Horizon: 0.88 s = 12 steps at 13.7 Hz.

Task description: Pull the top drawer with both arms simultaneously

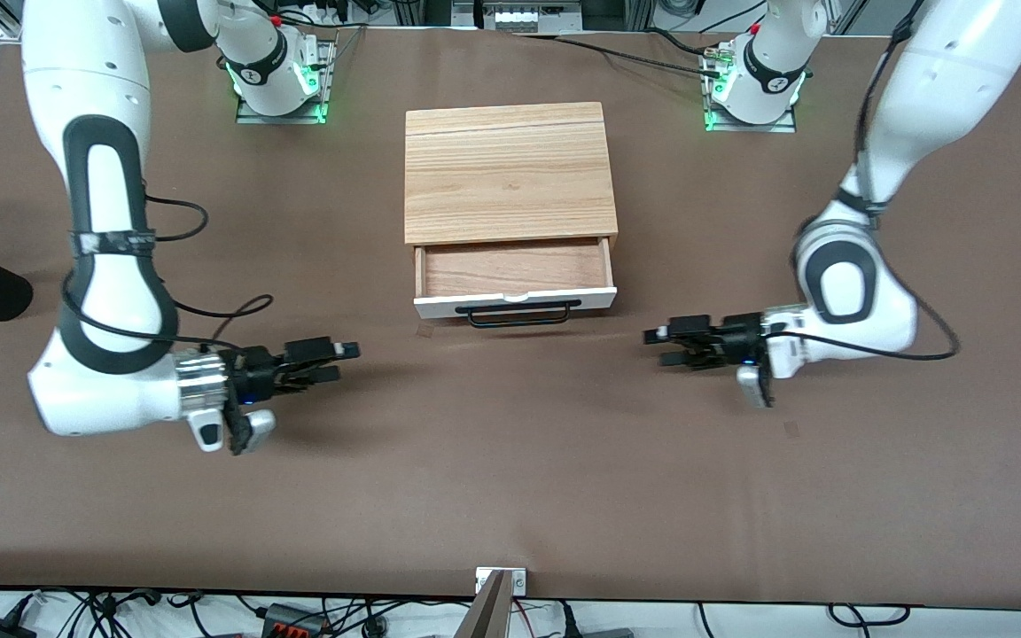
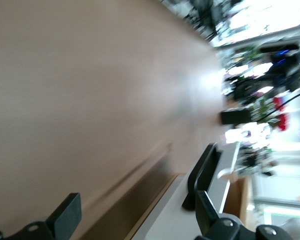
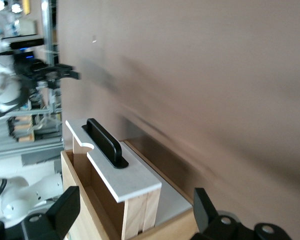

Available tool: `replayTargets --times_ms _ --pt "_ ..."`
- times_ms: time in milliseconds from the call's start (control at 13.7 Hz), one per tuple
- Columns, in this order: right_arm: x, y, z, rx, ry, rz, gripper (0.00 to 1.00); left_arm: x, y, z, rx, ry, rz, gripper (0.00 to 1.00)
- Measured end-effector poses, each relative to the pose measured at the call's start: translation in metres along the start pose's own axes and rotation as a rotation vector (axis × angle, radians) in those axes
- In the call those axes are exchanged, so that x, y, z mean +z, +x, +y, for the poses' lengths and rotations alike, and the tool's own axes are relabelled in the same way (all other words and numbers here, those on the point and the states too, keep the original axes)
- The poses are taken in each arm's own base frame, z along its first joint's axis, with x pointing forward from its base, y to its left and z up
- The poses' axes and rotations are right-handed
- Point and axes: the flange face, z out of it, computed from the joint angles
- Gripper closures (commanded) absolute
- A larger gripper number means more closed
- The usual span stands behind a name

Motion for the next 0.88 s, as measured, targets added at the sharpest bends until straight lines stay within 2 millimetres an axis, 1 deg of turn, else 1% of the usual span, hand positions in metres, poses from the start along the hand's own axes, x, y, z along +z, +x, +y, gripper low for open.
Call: replayTargets --times_ms 73,220,439,585,732,805,878 --pt "-0.011 -0.003 -0.006 0.064 -0.027 0.003 0.00 -0.023 0.002 0.014 0.014 0.079 -0.048 0.00" --pt "-0.027 -0.009 -0.025 0.177 -0.093 0.007 0.00 -0.064 0.004 0.040 0.031 0.196 -0.117 0.00" --pt "-0.051 -0.024 -0.046 0.309 -0.255 -0.006 0.00 -0.113 0.010 0.073 -0.006 0.338 -0.168 0.00" --pt "-0.071 -0.037 -0.056 0.360 -0.386 -0.012 0.00 -0.153 0.015 0.097 -0.044 0.430 -0.224 0.00" --pt "-0.097 -0.053 -0.063 0.386 -0.508 -0.013 0.00 -0.198 0.019 0.126 -0.030 0.544 -0.256 0.00" --pt "-0.113 -0.060 -0.069 0.386 -0.568 -0.002 0.00 -0.215 0.018 0.142 -0.021 0.586 -0.261 0.00" --pt "-0.129 -0.069 -0.081 0.377 -0.630 0.013 0.00 -0.228 0.015 0.156 -0.012 0.627 -0.271 0.00"
